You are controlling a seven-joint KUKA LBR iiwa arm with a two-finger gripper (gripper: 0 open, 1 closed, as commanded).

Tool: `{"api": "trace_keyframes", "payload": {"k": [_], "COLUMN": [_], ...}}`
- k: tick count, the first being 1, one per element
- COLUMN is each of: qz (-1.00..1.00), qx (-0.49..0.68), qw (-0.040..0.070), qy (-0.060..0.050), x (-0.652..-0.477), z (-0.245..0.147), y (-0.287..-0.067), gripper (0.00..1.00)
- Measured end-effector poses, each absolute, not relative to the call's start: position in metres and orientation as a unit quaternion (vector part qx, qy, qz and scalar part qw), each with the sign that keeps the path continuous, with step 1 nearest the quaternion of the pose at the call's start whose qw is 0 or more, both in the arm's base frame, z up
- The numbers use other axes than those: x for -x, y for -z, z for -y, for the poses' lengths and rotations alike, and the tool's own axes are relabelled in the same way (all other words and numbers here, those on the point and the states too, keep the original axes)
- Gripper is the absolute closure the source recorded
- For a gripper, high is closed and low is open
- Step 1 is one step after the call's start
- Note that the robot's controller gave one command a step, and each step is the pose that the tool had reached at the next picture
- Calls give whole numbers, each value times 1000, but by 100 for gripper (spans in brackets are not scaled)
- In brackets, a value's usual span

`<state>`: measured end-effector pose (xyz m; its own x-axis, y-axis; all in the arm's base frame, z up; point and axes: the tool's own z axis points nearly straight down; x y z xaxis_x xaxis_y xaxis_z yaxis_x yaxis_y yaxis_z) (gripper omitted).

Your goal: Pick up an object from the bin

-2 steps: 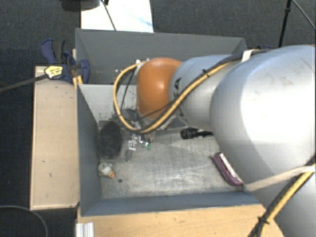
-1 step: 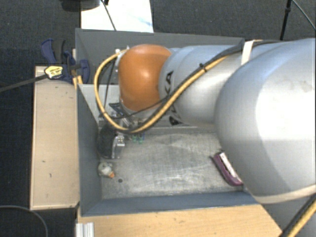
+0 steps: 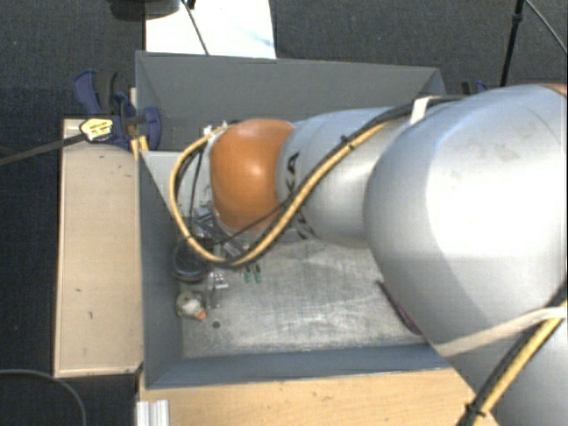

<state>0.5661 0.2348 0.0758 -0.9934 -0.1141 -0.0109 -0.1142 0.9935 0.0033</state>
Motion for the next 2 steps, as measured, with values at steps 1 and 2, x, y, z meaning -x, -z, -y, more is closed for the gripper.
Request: {"api": "trace_keyframes", "payload": {"k": [1, 2], "qz": [-998, -997], "qx": [56, 83], "qw": [7, 4], "qy": [-3, -1], "x": [-568, -560], "z": [-235, -217], "y": [-80, -222], "gripper": [100, 100]}}
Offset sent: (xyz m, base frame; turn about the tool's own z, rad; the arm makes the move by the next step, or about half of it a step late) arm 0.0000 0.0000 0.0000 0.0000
